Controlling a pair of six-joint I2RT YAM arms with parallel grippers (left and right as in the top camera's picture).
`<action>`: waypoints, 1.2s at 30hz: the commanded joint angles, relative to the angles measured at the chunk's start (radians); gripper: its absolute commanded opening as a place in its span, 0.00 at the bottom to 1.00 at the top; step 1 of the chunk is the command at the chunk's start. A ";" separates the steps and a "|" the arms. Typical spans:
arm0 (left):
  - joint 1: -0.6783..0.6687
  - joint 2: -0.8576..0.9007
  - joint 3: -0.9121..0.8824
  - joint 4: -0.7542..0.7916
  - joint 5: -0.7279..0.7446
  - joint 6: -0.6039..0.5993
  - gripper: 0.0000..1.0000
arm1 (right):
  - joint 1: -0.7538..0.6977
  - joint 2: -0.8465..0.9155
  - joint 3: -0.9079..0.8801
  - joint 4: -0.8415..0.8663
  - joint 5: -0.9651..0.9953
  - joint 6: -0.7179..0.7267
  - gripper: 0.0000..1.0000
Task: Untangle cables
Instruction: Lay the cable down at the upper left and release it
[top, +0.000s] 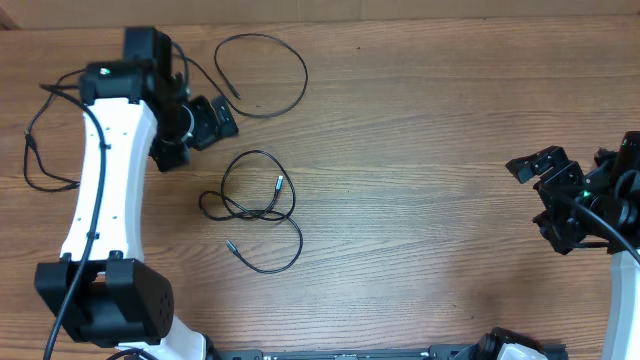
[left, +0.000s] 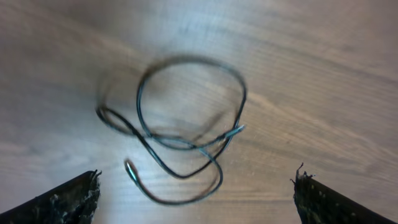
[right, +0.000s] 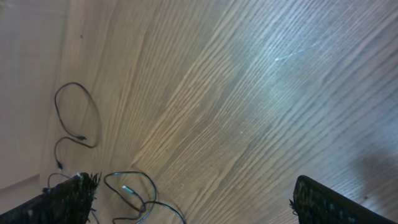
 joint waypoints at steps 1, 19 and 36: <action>-0.025 0.000 -0.135 0.012 -0.016 -0.172 1.00 | -0.002 -0.005 -0.003 -0.009 0.056 -0.034 1.00; -0.117 -0.003 -0.654 0.547 -0.203 -0.360 0.05 | -0.002 -0.005 -0.003 -0.005 0.067 -0.106 1.00; 0.203 -0.294 -0.014 -0.100 -0.555 -0.024 0.04 | -0.002 -0.003 -0.003 0.019 0.066 -0.106 1.00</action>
